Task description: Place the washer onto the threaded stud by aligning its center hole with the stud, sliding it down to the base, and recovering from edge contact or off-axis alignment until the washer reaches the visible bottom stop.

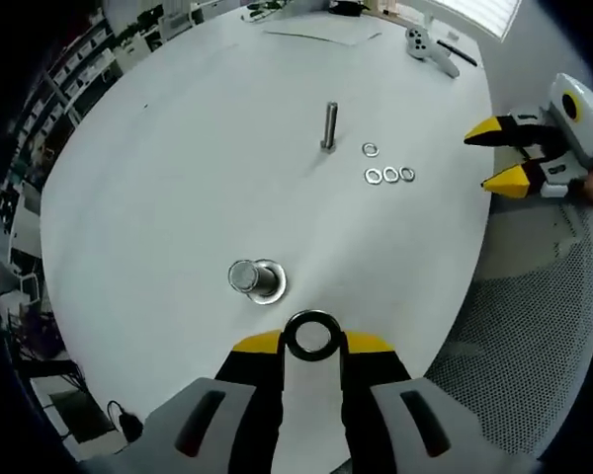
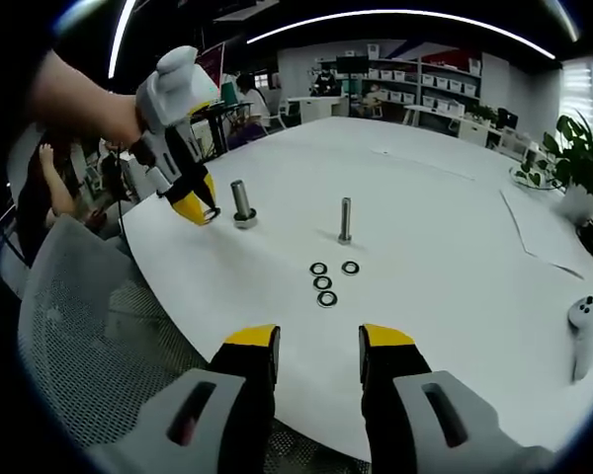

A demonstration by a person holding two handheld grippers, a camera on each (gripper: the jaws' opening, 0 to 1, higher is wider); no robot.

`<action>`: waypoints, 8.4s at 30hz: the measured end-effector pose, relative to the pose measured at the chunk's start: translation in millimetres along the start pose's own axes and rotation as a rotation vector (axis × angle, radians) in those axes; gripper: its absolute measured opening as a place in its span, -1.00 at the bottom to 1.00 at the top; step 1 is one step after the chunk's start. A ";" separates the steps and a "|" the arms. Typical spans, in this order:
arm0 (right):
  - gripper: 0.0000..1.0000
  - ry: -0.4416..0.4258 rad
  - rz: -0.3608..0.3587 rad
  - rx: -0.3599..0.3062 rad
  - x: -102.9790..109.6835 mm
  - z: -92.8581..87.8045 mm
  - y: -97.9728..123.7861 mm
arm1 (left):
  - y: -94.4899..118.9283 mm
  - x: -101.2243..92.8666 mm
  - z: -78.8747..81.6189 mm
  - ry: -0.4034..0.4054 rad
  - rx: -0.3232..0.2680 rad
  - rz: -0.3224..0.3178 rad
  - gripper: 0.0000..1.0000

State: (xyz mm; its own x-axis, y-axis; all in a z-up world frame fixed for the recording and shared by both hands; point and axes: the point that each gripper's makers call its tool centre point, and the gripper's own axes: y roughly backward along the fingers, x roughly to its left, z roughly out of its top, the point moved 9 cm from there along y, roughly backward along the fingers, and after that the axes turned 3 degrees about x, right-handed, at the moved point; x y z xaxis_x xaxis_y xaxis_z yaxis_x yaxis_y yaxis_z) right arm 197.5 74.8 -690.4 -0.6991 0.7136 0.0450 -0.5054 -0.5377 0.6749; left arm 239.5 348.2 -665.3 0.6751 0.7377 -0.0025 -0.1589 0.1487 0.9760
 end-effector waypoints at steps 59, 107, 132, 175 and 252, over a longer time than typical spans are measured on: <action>-0.34 0.004 -0.019 0.008 -3.2 -0.4 -1.7 | -19.9 29.0 40.8 -0.177 0.070 0.043 -0.62; -0.35 0.034 0.002 0.070 0.5 -5.0 -5.1 | -13.4 28.8 18.6 0.036 -0.174 0.056 -0.39; -0.35 0.035 0.020 0.075 4.2 -5.3 -6.4 | 50.3 -4.3 -41.7 0.242 -0.462 0.193 -0.40; -0.28 -0.003 -0.028 0.196 -2.0 -15.1 -12.2 | 32.9 -32.5 -97.5 0.285 -0.689 0.073 -0.38; -0.22 -0.016 -0.012 0.221 -4.5 -18.3 -8.7 | 6.4 -55.1 -102.6 0.204 -0.611 0.051 -0.40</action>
State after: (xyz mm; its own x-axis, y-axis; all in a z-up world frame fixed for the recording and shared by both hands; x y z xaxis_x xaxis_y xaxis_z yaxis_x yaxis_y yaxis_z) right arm 195.8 68.0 -709.9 -0.6848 0.7273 0.0461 -0.3892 -0.4184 0.8207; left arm 127.4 376.1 -681.3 0.5147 0.8553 -0.0599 -0.6095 0.4141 0.6761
